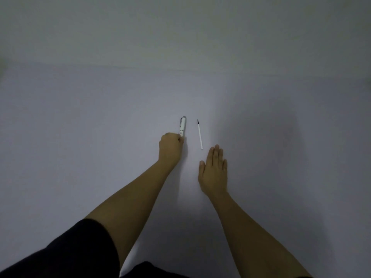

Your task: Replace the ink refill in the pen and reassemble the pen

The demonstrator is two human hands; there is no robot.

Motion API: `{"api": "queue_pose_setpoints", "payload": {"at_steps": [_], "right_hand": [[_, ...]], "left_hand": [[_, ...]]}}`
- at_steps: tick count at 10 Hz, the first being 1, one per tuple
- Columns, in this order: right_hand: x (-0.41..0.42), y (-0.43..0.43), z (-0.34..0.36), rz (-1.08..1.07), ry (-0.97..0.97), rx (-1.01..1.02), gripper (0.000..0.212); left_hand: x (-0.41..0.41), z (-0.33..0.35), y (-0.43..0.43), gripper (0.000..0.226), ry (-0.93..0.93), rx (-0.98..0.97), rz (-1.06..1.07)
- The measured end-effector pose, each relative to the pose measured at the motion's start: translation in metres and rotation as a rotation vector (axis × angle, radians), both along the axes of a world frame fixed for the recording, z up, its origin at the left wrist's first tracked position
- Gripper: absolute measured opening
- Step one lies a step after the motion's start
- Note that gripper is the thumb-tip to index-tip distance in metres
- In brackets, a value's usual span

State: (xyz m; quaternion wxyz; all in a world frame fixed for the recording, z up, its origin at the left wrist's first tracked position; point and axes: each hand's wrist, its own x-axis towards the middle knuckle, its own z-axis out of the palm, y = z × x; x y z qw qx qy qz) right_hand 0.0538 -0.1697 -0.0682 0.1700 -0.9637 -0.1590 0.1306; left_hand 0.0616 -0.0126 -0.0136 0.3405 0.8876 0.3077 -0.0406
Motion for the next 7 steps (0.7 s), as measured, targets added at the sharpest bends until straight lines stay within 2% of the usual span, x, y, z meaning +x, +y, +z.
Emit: {"api": "queue_pose_setpoints", "payload": {"at_steps": [2, 4, 6, 7], "right_hand": [[-0.001, 0.001, -0.009, -0.023, -0.083, -0.019, 0.061], [-0.001, 0.002, -0.007, -0.022, -0.071, -0.043, 0.061], [0.007, -0.006, 0.01, 0.032, 0.043, 0.016, 0.065], [0.013, -0.002, 0.028, 0.055, 0.009, 0.038, 0.068]], "left_hand": [[0.0, -0.019, -0.009, 0.032, -0.032, 0.143, -0.037], [0.0, -0.019, -0.01, 0.034, -0.064, 0.146, -0.013], [-0.006, 0.007, -0.002, 0.04, -0.059, 0.139, -0.024], [-0.006, 0.027, 0.006, 0.038, -0.069, 0.178, -0.02]]}}
